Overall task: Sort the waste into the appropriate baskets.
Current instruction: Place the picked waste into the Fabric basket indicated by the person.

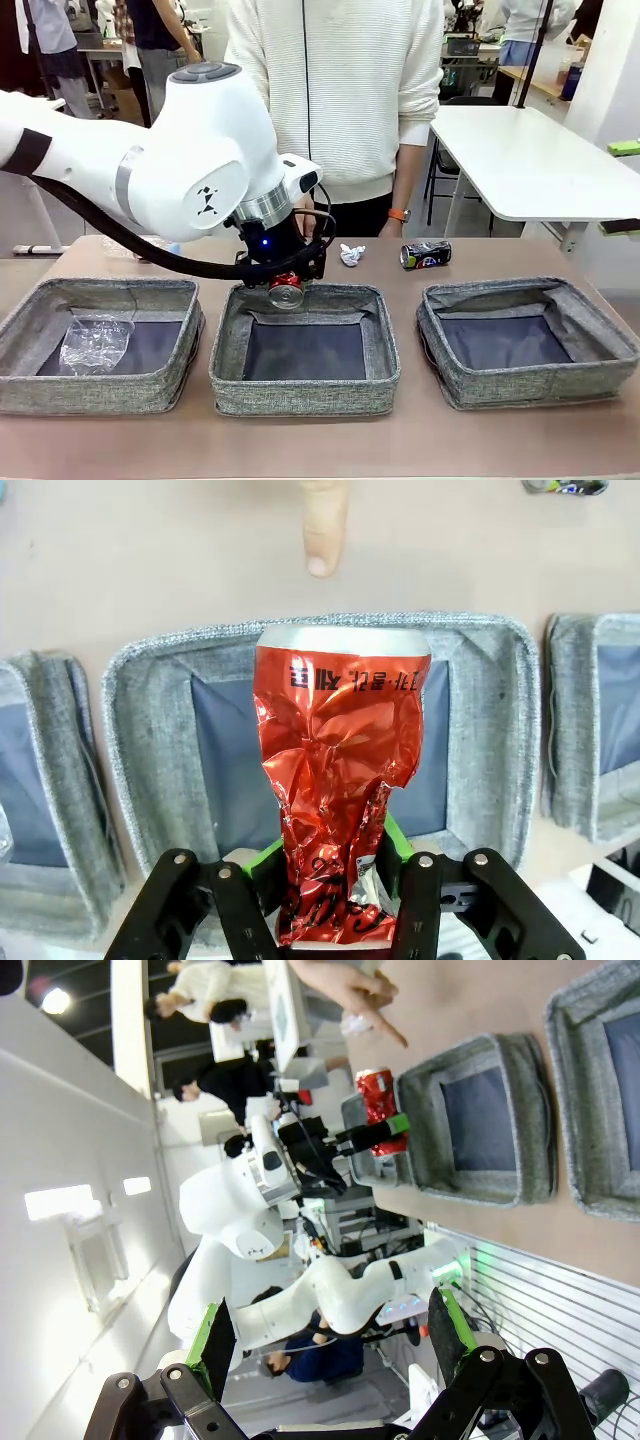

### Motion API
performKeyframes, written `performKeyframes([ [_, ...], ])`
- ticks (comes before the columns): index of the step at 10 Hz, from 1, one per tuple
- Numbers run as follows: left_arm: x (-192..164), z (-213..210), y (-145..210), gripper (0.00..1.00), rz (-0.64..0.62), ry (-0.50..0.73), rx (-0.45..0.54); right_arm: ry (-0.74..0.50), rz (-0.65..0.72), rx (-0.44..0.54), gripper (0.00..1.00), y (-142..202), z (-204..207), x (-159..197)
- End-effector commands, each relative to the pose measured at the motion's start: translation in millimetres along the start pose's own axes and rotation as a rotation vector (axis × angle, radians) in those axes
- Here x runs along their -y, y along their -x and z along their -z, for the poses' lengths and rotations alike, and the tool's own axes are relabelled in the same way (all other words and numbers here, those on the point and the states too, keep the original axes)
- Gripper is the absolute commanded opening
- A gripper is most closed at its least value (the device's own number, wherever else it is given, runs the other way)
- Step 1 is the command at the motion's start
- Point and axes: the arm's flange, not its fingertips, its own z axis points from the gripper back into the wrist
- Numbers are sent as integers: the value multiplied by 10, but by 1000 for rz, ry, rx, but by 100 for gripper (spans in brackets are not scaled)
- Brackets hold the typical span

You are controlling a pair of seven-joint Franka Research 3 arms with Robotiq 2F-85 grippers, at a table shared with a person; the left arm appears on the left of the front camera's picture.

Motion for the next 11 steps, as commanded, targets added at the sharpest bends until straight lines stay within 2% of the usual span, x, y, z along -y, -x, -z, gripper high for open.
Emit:
performKeyframes([
  [1,28,-18,-55,48,-36,-25,-11,-18,-25,2,100,-11,-7,-19],
  [2,17,-14,-60,83,-29,-20,-27,-18,-25,2,100,-11,-7,-19],
  [3,9,-14,-61,100,-34,-14,-26,-18,-25,2,100,-11,-7,-19],
  [8,-8,-103,-65,100,-42,8,-3,-18,-25,2,100,-11,-7,-19],
  [9,-5,-137,-71,100,-35,42,-28,-18,-25,2,100,-11,-7,-19],
  [10,-24,-284,-104,100,14,209,-162,-18,-25,2,100,-11,-7,-19],
  [11,-136,-683,-162,100,144,488,-366,-18,-25,2,100,-11,-7,-19],
])
